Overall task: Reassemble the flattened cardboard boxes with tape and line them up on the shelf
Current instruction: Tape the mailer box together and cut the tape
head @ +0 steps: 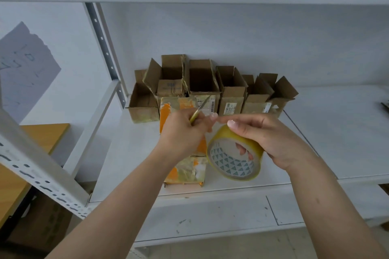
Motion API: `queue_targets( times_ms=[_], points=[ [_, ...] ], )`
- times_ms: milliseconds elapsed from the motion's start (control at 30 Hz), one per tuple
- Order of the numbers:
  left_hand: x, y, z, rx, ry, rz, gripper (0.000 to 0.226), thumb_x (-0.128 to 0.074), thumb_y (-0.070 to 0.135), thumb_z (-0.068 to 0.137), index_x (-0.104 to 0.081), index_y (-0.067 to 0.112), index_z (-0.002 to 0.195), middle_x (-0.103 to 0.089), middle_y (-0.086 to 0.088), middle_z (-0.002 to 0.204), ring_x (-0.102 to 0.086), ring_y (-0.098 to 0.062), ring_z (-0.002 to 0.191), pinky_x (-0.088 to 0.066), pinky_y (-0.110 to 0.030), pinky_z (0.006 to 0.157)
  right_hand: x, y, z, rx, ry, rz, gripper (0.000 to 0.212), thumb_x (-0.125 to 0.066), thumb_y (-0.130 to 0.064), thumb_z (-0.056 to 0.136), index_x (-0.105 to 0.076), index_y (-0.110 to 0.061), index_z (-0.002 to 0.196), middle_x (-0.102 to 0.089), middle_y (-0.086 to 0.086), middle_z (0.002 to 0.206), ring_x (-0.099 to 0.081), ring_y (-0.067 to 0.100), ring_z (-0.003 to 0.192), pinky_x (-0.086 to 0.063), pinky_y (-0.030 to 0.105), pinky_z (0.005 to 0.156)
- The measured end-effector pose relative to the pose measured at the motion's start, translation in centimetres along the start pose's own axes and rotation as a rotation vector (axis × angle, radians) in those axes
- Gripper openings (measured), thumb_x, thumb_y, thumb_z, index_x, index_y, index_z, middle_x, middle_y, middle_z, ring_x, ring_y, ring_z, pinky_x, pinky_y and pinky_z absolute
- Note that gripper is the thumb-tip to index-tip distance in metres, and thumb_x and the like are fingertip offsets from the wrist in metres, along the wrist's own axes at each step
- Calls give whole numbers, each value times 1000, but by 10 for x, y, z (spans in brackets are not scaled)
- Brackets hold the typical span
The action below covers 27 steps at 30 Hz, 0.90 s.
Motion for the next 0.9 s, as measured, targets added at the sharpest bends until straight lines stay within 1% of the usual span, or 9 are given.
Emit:
queue_targets(
  times_ms=[67, 167, 300, 367, 467, 600, 667, 800, 900],
  points=[
    [3, 0, 0, 18, 31, -24, 35, -63, 37, 93, -61, 21, 63, -55, 18, 46, -47, 1, 40, -33, -10, 42, 1, 0, 1, 11, 28, 58, 57, -71, -60, 55, -71, -39, 108, -76, -5, 93, -72, 19, 86, -60, 26, 66],
    [7, -1, -4, 3, 93, 12, 33, -61, 37, 94, -61, 20, 66, -60, 19, 53, -52, -1, 49, -38, -15, 45, 3, -1, 2, 17, 71, 97, 61, -73, -59, 54, -69, -34, 109, -75, -6, 94, -72, 19, 87, -58, 26, 65],
    [9, -4, -11, -20, 136, 27, 35, -62, 39, 93, -61, 17, 65, -61, -4, 60, -52, -20, 51, -42, -32, 48, 5, -7, 2, -4, 39, 64, 57, -79, -55, 57, -69, -29, 107, -75, -4, 88, -72, 17, 78, -54, 22, 56],
    [13, -6, -14, -3, 152, 32, 36, -62, 40, 92, -61, 15, 66, -57, -5, 56, -47, -15, 44, -41, -27, 44, 8, -8, 3, -34, 23, 39, 64, -80, -59, 51, -70, -27, 105, -73, -5, 81, -70, 13, 70, -49, 19, 49],
    [39, -16, -15, 85, 268, 28, 34, -60, 43, 93, -65, 18, 70, -65, -1, 64, -52, -6, 51, -47, -32, 58, 23, -3, -1, -58, 64, -34, 58, -83, -63, 47, -72, -29, 94, -69, -7, 69, -64, 7, 57, -43, 17, 42],
    [79, -41, -31, 179, 326, 71, 38, -59, 43, 93, -65, 17, 66, -58, 15, 53, -50, 4, 49, -36, -29, 56, 39, 13, -6, -104, 139, -241, 43, -72, -63, 49, -68, -33, 80, -69, 5, 67, -65, 10, 56, -48, 24, 54],
    [80, -51, -41, 203, 317, 111, 40, -59, 42, 93, -66, 16, 63, -55, 10, 50, -50, -1, 48, -35, -28, 54, 36, 21, -5, -110, 123, -264, 40, -72, -61, 51, -67, -32, 78, -68, 13, 69, -63, 15, 57, -48, 28, 61],
    [74, -66, -48, 212, 330, 155, 40, -60, 41, 93, -64, 19, 60, -54, 0, 50, -50, -15, 52, -37, -28, 54, 32, 33, 4, -98, 109, -255, 38, -73, -56, 55, -67, -28, 79, -59, 3, 53, -55, 9, 49, -44, 28, 60],
    [73, -78, -50, 225, 333, 193, 40, -59, 44, 93, -63, 22, 59, -60, -3, 61, -56, -25, 59, -41, -31, 57, 30, 42, 9, -119, 100, -219, 41, -75, -55, 53, -68, -24, 79, -55, 4, 53, -52, 14, 50, -43, 28, 60]
  ],
)
Point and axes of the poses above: each hand's wrist, its own z-axis towards the middle knuckle, its own x-axis out of the back of the hand, y = z × x, the point moved 1 cm from there along z, towards the middle knuckle
